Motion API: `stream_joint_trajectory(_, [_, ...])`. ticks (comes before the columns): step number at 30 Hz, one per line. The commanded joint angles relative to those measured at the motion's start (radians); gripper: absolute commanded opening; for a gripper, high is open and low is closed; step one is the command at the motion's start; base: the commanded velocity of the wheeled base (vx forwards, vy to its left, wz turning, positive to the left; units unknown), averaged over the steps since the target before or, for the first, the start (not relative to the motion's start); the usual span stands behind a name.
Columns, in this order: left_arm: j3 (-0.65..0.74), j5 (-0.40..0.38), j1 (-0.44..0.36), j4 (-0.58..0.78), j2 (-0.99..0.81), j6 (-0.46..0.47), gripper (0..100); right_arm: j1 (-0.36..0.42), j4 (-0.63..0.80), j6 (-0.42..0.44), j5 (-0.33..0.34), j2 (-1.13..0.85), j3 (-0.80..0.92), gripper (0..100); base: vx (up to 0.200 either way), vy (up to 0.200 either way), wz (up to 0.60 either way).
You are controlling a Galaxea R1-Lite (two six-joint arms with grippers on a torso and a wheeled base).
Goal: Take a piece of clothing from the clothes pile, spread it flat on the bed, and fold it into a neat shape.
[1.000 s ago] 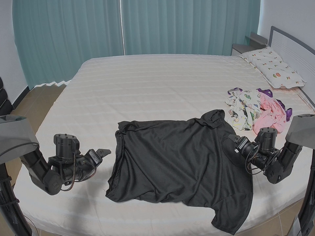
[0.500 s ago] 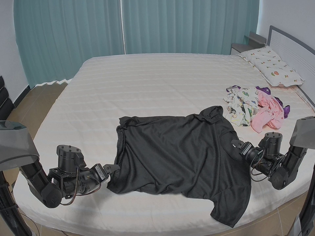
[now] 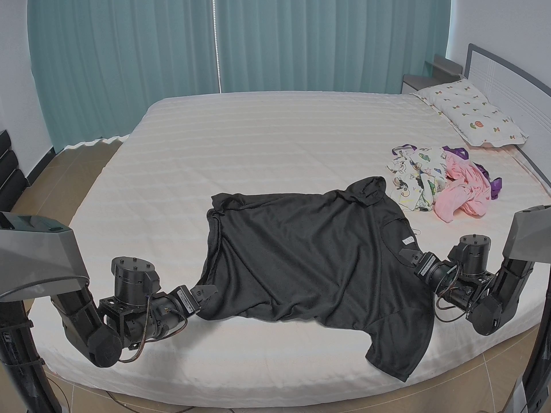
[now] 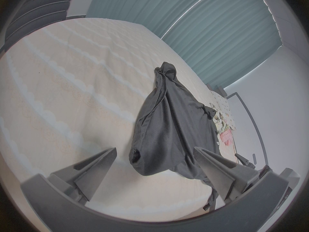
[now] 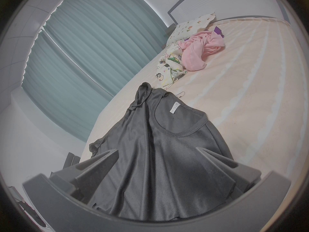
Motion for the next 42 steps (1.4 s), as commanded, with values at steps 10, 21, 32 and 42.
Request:
stream_joint_trajectory(10, [-0.023, 0.010, -0.022, -0.064, 0.111, 0.010, 0, 0.002, 0.000, -0.028, 0.003, -0.009, 0.003, 100, 0.000, 0.000, 0.00])
stream_joint_trajectory(21, [0.045, 0.013, 0.043, 0.023, 0.040, 0.133, 0, -0.045, 0.013, -0.100, 0.078, -0.016, 0.065, 100, 0.000, 0.000, 0.00])
stream_joint_trajectory(32, [-0.009, 0.010, 0.086, 0.436, -0.185, 0.202, 0, -0.133, 0.069, -0.151, 0.181, -0.003, 0.081, 100, 0.000, 0.000, 0.00])
stream_joint_trajectory(42, [-0.029, 0.003, 0.154, 0.514, -0.178, 0.282, 0, -0.162, 0.085, -0.185, 0.202, 0.061, 0.078, 100, 0.000, 0.000, 0.00])
